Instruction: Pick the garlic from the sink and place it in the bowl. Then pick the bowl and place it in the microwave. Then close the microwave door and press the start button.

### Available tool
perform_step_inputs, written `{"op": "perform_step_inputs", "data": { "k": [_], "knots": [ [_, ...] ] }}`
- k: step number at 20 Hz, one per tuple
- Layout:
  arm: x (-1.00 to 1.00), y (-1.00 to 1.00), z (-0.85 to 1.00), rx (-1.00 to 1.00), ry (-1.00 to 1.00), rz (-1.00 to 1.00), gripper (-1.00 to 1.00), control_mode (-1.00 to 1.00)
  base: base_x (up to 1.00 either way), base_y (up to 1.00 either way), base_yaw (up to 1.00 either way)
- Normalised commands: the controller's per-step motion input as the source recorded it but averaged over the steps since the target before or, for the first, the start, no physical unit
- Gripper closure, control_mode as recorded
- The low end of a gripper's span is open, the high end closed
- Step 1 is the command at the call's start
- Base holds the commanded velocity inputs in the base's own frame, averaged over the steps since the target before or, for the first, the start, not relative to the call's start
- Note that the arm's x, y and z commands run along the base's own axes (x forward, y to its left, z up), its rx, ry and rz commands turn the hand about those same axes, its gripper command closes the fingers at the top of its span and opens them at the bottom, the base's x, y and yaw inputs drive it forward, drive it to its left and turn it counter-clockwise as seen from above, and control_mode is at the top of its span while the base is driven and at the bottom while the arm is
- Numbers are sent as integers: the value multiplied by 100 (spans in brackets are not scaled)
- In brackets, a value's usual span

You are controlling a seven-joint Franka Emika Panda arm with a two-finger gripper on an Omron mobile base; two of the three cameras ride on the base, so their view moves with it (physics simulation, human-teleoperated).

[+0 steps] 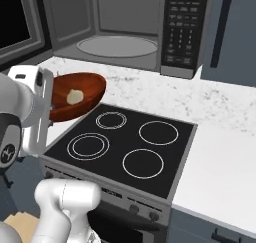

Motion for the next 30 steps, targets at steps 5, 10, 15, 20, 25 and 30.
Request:
{"op": "perform_step_inputs", "data": {
  "k": [5,10,15,20,25,30],
  "knots": [
    [0,0,0,0,0,0,100,100,38,-3,27],
    [0,0,0,0,0,0,100,100,24,-29,40],
    [0,0,0,0,0,0,100,100,9,-12,37],
    [0,2,5,-1,-1,2,100,-100,0,0,16],
    [10,8,51,-4,-9,-2,100,-100,0,0,0],
    [44,-2,41,1,-6,-7,100,-100,0,0,0]
  ]
}}
